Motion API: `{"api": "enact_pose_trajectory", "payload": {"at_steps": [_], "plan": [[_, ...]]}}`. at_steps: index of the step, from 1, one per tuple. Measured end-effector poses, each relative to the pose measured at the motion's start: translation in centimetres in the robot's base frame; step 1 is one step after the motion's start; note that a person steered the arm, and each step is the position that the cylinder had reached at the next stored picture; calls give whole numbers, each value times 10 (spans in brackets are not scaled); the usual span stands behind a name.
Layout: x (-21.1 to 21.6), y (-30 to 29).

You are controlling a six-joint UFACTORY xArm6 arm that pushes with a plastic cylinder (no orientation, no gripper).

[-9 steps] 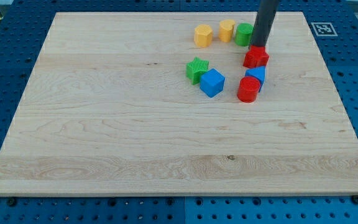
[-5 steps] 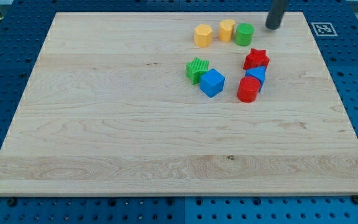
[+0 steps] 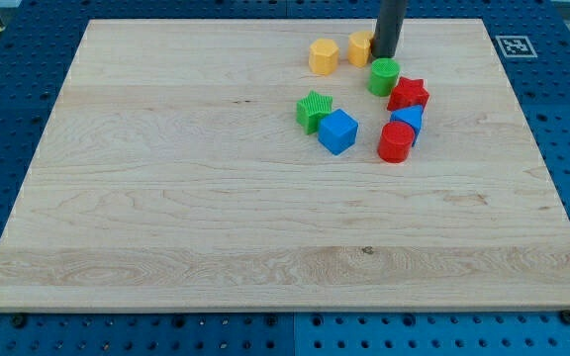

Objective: Push the green circle to the top left of the red star

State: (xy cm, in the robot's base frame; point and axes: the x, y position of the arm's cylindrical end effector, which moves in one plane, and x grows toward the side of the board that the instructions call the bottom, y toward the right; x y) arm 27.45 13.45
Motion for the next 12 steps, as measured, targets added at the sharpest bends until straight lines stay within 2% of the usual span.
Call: {"api": "enact_pose_trajectory", "payload": {"at_steps": [4, 6, 10, 12], "plan": [[14, 8], [7, 67], [42, 43], [31, 30]]}}
